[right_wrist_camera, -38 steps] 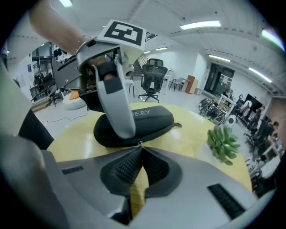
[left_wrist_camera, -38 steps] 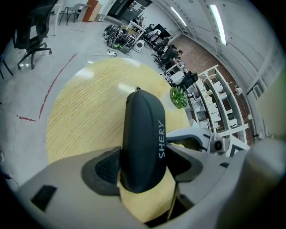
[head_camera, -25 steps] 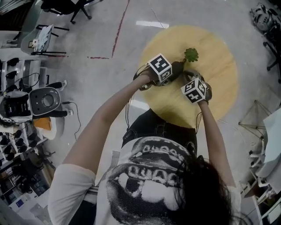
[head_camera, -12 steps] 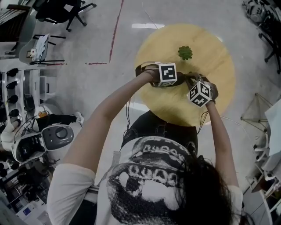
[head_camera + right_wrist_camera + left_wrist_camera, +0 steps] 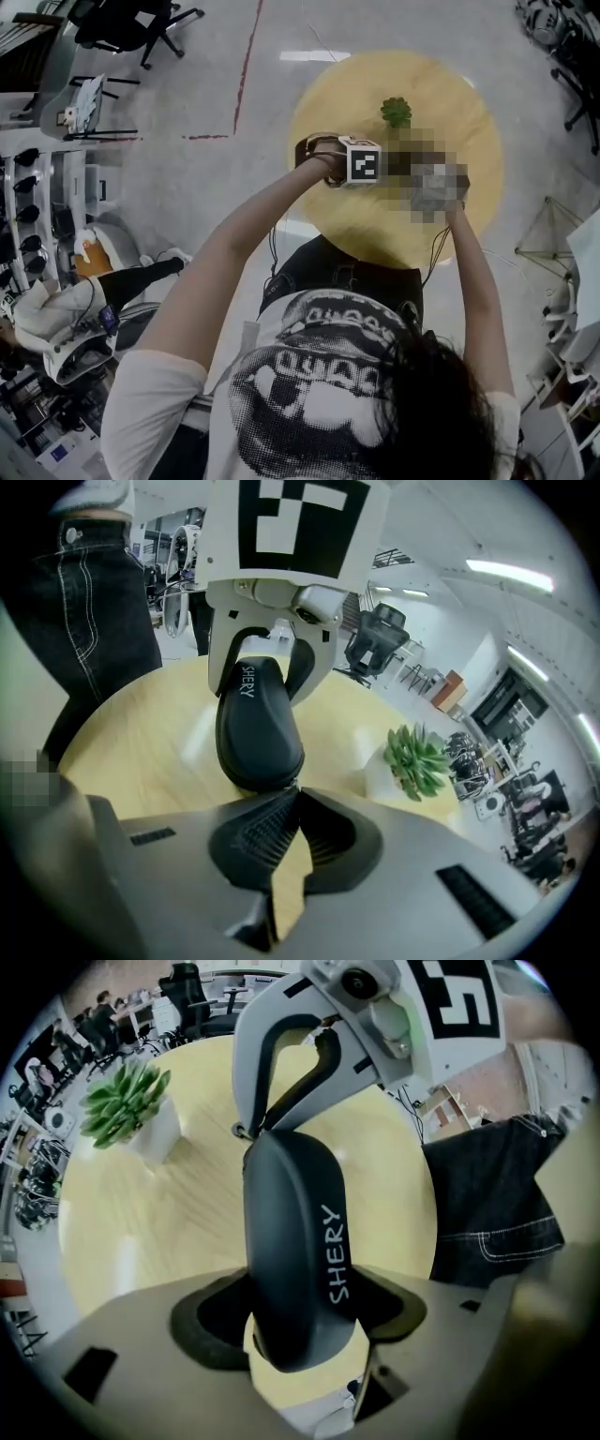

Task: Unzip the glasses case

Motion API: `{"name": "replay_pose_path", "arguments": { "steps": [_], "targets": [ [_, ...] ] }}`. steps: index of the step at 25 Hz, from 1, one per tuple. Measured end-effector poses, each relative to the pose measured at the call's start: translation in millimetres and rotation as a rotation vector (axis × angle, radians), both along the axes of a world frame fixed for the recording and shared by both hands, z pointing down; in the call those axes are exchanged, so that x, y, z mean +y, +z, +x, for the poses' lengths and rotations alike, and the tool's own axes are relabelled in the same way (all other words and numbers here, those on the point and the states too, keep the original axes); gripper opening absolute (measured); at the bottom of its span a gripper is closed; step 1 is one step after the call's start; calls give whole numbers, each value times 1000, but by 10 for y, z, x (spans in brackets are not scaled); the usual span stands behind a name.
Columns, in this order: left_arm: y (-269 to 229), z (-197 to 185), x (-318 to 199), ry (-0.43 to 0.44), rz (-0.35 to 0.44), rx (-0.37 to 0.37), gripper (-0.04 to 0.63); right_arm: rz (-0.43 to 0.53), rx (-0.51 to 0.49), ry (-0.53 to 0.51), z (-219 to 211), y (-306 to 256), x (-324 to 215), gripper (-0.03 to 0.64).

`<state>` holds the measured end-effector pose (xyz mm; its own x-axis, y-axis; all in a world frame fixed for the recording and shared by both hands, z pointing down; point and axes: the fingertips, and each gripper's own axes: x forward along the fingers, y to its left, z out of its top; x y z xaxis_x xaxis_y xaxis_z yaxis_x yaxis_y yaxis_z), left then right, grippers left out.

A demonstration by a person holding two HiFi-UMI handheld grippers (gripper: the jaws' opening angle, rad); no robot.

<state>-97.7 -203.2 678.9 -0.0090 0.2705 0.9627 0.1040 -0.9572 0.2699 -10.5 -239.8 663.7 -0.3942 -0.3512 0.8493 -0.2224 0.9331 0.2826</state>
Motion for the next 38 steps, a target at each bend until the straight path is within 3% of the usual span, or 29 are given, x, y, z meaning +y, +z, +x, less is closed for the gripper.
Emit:
{"name": "replay_pose_path", "arguments": {
  "steps": [4,7,11,14,17,20,25,29,38],
  "targets": [
    [3,9,2,-8,-3,35,327,3,-7,34,6,-12,13,6],
    [-18,30,11,-54,-2,125,328,-16,-36,123,41,-28,39,19],
    [-131,8,-35,-219,39,352,333,-94,-106,285,121,-81,145,183],
    [-359,-25,-176,-373,113,535,334,-112,-143,366,151,-145,295,192],
    [-679,-99,-152,-530,130,695,333,-113,-224,470,144,-276,491,190],
    [-912,-204,-46,-602,140,796,333,-115,-347,603,69,-424,701,182],
    [-1123,-324,175,-690,136,904,298,-103,-504,813,-59,-684,1078,160],
    [-1150,-352,385,-762,87,944,264,-94,-594,929,-100,-889,1324,155],
    [-953,-181,777,-714,-11,931,264,-64,-710,1041,-21,-1064,1525,147]
  ]
}}
